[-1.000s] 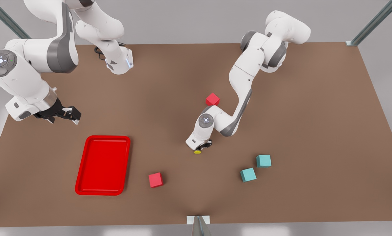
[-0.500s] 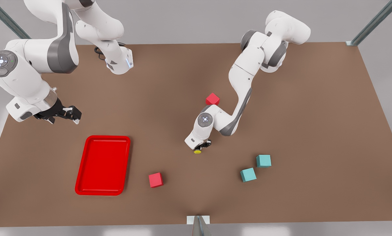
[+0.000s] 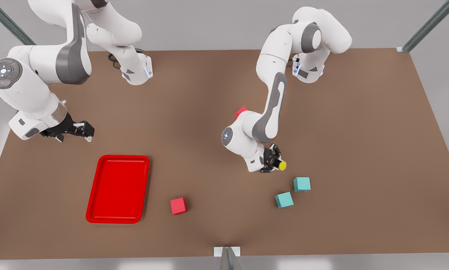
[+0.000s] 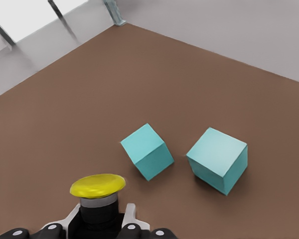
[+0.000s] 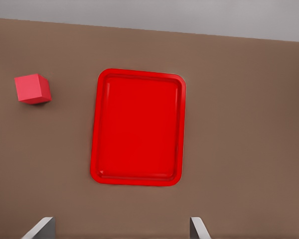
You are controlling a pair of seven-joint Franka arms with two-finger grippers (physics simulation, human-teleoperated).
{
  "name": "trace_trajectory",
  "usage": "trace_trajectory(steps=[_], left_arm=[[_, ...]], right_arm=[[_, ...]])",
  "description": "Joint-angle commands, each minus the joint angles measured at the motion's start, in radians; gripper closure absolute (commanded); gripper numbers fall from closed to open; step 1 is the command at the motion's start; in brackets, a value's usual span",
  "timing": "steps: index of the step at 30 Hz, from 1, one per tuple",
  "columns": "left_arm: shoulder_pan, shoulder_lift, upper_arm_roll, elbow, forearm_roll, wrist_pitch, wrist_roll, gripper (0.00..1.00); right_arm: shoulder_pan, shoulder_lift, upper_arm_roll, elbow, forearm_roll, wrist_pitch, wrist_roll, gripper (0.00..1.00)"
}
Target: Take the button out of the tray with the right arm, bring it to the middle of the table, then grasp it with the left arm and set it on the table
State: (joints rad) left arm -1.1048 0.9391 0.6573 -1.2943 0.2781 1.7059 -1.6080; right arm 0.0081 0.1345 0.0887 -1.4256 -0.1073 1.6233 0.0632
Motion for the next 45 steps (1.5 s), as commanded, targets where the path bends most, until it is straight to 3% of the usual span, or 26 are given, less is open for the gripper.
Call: trace_trajectory(steps=[1, 9, 13, 25, 26, 27, 45], left_arm=[[-0.017, 0.024, 0.001, -0.023, 0.128, -0.218, -1.403, 0.53], [-0.067, 0.113, -0.008, -0.135, 0.297, -0.141, -1.423, 0.53], [-0.066, 0.196, -0.028, -0.137, 0.305, -0.13, -1.422, 0.53], [-0.058, 0.276, -0.042, -0.14, 0.334, -0.055, -1.423, 0.53], [-0.058, 0.274, -0.042, -0.14, 0.335, -0.054, -1.422, 0.49], [-0.056, 0.274, -0.042, -0.14, 0.334, -0.054, -1.414, 0.0], [-0.055, 0.268, -0.035, -0.137, 0.346, -0.055, -1.371, 0.0]], right_arm=[[0.0, -0.001, 0.0, 0.001, 0.0, 0.0, -0.014, 0.0], [0.0, 0.002, 0.0, 0.001, 0.0, -0.002, -0.014, 0.0], [0.016, 0.002, 0.0, -0.001, -0.002, -0.002, -0.014, 0.0], [0.013, 0.005, 0.0, 0.002, -0.003, 0.001, -0.014, 0.0], [0.013, 0.005, 0.0, 0.002, -0.003, 0.001, -0.013, 0.0], [0.013, 0.005, 0.0, 0.002, -0.003, 0.001, -0.013, 0.0], [0.012, 0.005, 0.0, 0.002, -0.003, 0.001, -0.014, 0.0]])
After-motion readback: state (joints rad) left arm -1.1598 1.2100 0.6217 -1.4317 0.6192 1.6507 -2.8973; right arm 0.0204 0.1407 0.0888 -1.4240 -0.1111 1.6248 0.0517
